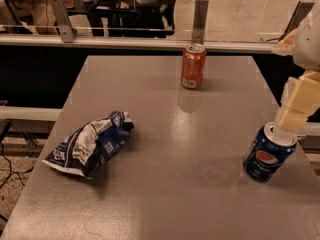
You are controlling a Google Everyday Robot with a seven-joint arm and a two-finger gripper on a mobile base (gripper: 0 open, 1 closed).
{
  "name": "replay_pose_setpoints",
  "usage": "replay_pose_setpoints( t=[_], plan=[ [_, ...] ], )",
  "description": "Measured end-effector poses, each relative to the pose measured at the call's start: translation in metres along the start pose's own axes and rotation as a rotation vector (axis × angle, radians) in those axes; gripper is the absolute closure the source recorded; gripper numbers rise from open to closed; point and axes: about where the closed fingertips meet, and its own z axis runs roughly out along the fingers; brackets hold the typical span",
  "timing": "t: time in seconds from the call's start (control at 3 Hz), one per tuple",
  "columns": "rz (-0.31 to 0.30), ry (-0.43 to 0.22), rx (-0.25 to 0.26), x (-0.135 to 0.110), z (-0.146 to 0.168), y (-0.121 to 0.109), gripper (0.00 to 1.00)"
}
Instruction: Move blue chip bag near pepsi can
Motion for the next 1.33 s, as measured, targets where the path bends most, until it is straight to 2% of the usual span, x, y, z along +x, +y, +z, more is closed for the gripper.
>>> replay_pose_setpoints(
  t=[0.33,0.67,1.0,1.33],
  plan=[
    [0.000,0.000,0.000,0.000,0.000,0.000,0.00],
    [-0.022,-0.029,-0.004,-0.016,-0.001,-0.003,0.00],
    [-0.097,-0.096,-0.018,-0.063,0.002,-0.009,0.00],
    [-0.197,-0.168,-0.053,-0.120,0.013,-0.012,0.00]
  ],
)
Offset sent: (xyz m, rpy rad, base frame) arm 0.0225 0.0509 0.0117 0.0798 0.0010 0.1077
